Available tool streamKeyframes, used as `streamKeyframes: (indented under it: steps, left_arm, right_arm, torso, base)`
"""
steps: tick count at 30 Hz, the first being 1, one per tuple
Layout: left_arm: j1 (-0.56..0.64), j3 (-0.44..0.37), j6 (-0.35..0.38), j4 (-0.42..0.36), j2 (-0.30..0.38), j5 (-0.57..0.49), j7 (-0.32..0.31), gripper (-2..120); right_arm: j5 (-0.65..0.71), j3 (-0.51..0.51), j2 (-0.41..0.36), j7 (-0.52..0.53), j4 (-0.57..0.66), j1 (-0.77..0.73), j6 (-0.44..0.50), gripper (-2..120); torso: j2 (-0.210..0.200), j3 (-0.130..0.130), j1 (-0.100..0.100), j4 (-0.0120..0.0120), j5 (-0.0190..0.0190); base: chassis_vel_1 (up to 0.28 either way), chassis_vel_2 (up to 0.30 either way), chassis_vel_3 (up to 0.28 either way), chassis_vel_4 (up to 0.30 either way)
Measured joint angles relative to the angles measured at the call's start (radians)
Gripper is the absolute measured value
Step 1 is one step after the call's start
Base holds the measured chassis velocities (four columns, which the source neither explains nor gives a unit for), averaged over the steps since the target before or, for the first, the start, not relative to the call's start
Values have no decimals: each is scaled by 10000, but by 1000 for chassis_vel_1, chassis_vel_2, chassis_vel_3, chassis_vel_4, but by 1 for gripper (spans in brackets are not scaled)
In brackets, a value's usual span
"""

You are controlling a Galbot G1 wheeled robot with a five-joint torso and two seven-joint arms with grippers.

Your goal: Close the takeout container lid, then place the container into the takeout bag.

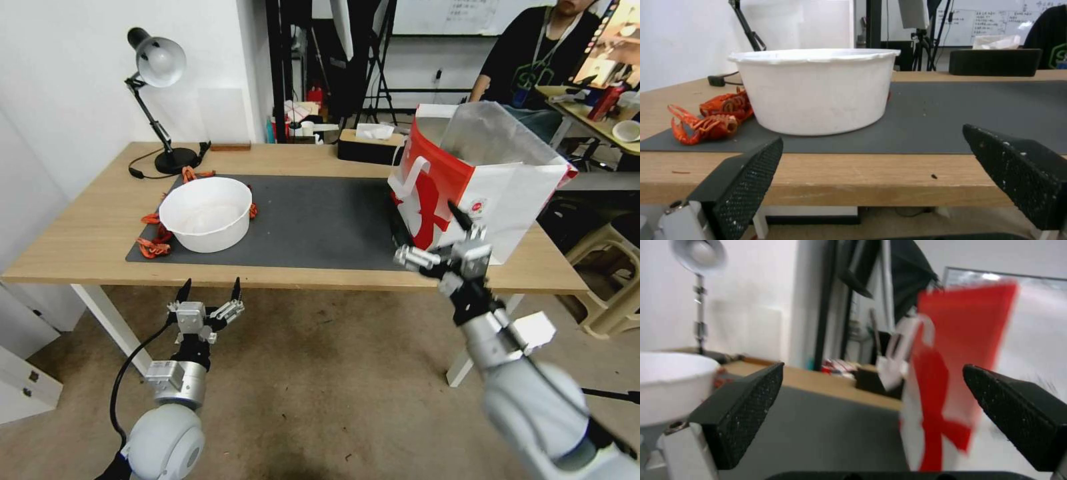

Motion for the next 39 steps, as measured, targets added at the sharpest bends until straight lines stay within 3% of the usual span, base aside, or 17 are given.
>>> streamKeyframes:
  steps: [4, 9, 39]
  left_arm:
    - [37, -27, 0, -6, -78, 5, 8, 100]
    - [41, -35, -4, -6, -103, 9, 15, 100]
    - [193, -76, -149, 85, -120, 22, 85, 100]
  right_arm:
    - [-1062, -476, 437, 1046, -494, -958, 786, 100]
    - [-1345, -837, 713, 1615, -1068, -1521, 1207, 100]
    - [-946, -926, 847, 1772, -1595, -1164, 1277, 100]
  torso:
    - [0, 0, 1, 0, 1]
    - [0, 0, 0, -2, 0]
    - [-1, 1, 1, -1, 1]
  base:
    - [0, 0, 0, 0]
    - [0, 0, 0, 0]
    - [0, 0, 0, 0]
